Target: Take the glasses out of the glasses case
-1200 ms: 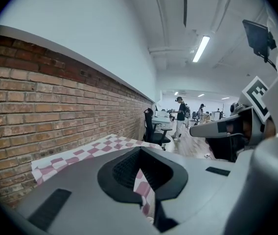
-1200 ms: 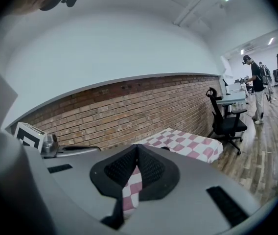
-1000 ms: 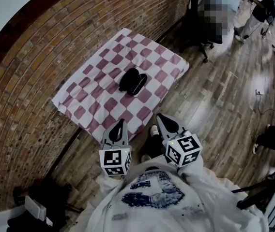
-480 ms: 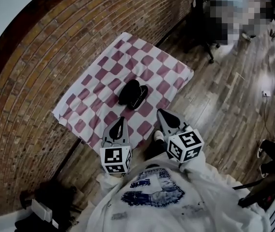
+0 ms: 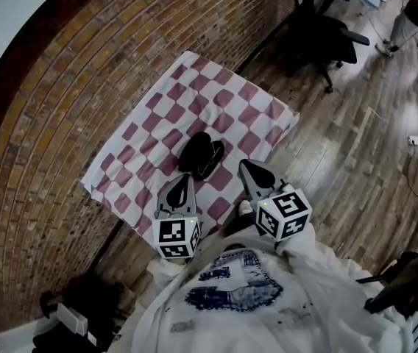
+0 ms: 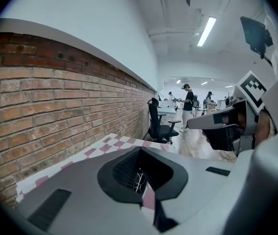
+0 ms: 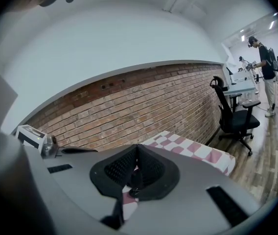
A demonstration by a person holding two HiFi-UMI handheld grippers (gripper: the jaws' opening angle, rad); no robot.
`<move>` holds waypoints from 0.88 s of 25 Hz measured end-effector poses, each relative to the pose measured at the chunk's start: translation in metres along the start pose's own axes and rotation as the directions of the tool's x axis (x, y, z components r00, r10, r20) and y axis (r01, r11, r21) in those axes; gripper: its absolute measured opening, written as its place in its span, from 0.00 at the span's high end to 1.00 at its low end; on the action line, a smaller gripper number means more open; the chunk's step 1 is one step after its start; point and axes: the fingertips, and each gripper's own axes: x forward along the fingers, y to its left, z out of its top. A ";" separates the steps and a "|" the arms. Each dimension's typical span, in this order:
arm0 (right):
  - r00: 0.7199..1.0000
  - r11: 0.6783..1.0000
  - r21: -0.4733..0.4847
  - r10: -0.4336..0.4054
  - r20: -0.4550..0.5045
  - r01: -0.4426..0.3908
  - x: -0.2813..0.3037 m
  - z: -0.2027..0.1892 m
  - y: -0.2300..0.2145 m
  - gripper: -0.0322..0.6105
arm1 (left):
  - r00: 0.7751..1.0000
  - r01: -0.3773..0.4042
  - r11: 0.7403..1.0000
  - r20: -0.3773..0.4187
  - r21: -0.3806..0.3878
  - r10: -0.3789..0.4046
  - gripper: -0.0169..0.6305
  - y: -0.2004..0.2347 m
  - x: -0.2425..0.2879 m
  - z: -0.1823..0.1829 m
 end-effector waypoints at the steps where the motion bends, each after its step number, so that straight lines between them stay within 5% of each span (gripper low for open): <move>1: 1.000 1.000 0.001 0.001 0.000 -0.001 0.002 0.003 -0.006 0.93 | 1.000 -0.005 1.000 -0.007 -0.001 0.005 0.96 0.000 0.006 0.001; 11: 0.999 0.999 0.009 0.031 -0.019 -0.030 0.032 0.014 -0.047 0.93 | 0.992 -0.040 0.999 -0.119 0.001 0.040 0.96 0.008 0.056 -0.013; 22: 0.997 0.999 0.024 0.045 -0.057 -0.044 0.056 0.009 -0.062 0.93 | 0.978 0.023 1.000 -0.207 -0.002 -0.023 0.93 0.007 0.092 -0.031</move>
